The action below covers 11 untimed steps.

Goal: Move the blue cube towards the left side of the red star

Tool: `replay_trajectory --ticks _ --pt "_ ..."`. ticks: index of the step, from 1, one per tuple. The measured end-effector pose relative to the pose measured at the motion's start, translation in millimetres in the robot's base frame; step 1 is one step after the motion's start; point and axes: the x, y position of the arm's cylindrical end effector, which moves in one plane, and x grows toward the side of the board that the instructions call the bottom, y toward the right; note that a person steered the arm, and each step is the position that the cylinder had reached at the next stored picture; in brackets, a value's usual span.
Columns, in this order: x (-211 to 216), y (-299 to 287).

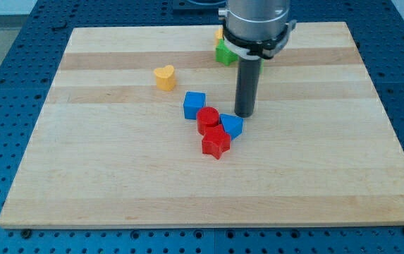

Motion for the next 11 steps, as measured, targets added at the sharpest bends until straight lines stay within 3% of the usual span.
replay_trajectory --ticks 3,5,11 --pt "-48 -39" --pt "-46 -88" --pt "54 -88"
